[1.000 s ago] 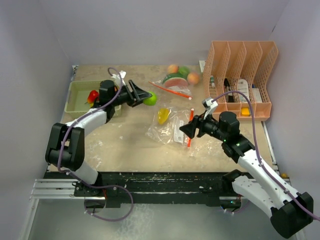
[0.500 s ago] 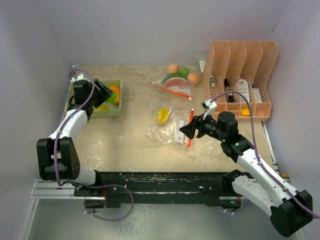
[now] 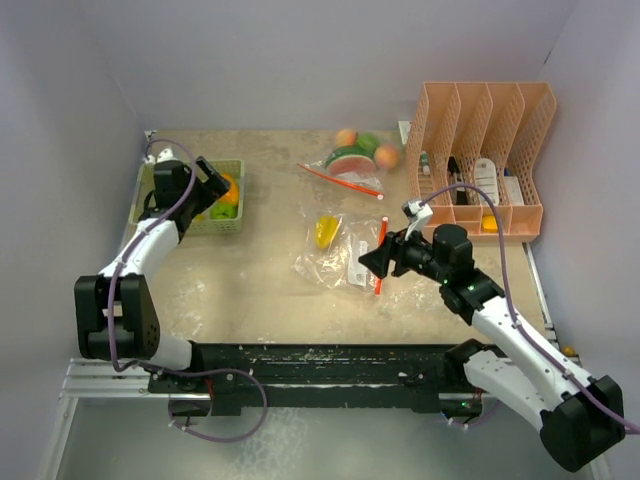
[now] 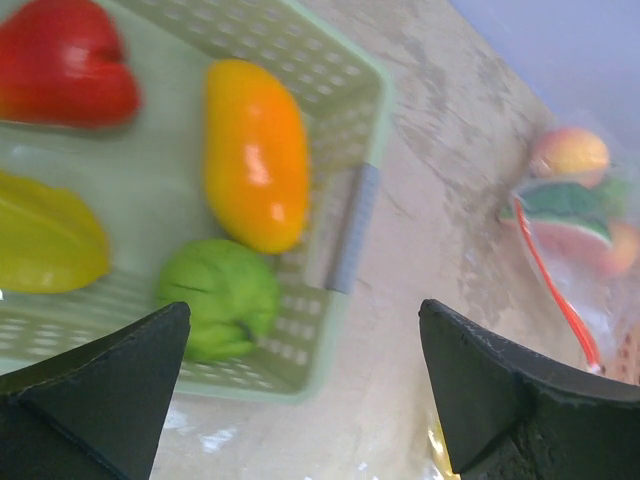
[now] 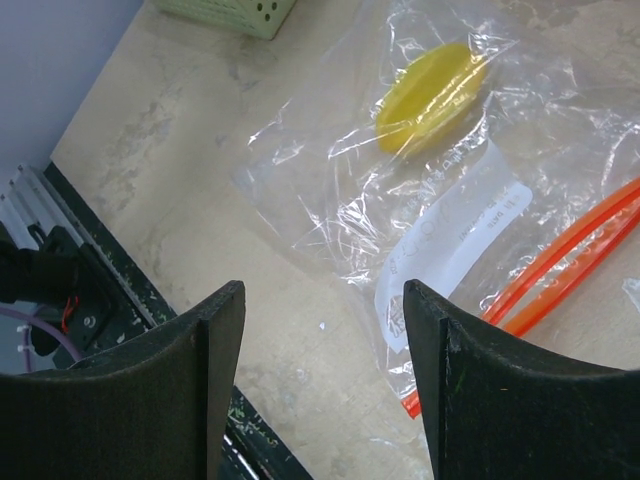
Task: Open the zip-top bag and remove the fake food
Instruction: Place the fake fruit in the bin, then pick up the fake fruit from the zipper food storage bag.
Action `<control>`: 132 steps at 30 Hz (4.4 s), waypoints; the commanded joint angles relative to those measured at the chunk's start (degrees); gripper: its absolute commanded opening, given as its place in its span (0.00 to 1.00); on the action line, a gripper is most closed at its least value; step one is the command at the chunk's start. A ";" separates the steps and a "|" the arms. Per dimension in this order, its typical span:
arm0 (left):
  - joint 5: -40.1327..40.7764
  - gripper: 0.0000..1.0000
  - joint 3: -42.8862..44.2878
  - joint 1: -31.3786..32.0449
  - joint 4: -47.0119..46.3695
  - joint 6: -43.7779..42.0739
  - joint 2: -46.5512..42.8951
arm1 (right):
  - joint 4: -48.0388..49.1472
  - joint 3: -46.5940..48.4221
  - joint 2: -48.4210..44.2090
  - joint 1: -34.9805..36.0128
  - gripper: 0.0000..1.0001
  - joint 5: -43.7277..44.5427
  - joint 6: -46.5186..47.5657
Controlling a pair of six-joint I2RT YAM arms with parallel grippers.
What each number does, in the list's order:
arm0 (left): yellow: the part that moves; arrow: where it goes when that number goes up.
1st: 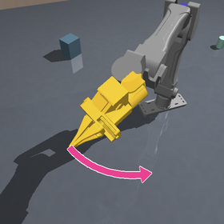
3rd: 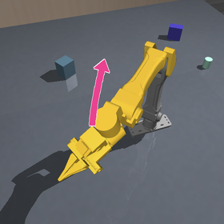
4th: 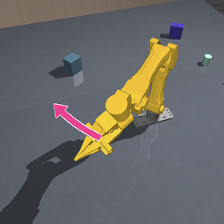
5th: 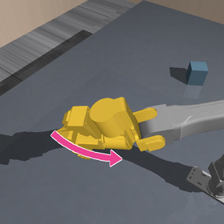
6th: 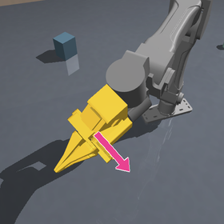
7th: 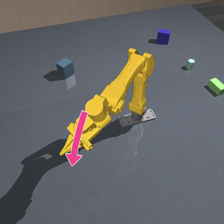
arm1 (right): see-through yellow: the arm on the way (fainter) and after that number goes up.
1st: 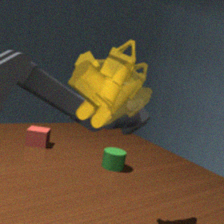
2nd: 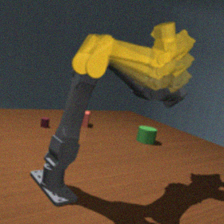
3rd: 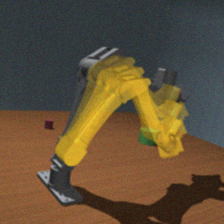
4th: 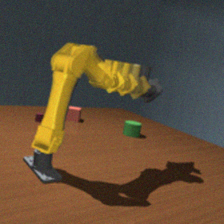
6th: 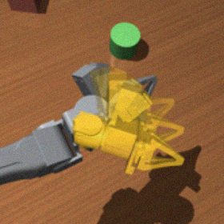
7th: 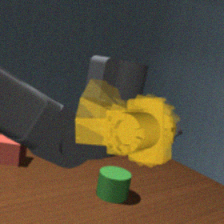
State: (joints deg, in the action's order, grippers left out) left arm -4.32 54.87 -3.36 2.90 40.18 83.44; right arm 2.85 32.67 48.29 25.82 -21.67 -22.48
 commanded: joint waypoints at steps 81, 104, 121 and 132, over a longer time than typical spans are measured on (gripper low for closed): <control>-7.72 0.00 -2.79 44.88 -18.62 -8.11 12.84 | 30.80 -7.42 34.33 -11.29 0.57 12.19 -7.21; -8.34 0.00 -2.97 44.86 -18.57 -8.19 13.81 | 28.43 -1.43 34.72 -2.09 0.68 17.26 -6.71; -10.96 0.00 -3.37 44.88 -20.36 -7.71 15.73 | 24.14 6.05 39.17 -0.48 0.68 18.07 -4.06; -11.95 0.00 -2.78 44.84 -20.97 -7.25 17.46 | 15.45 7.33 36.50 1.86 0.74 28.35 -1.85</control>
State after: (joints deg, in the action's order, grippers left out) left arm -14.81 50.13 41.65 -15.81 32.18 99.79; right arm 21.85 37.65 87.55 26.41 0.97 -26.30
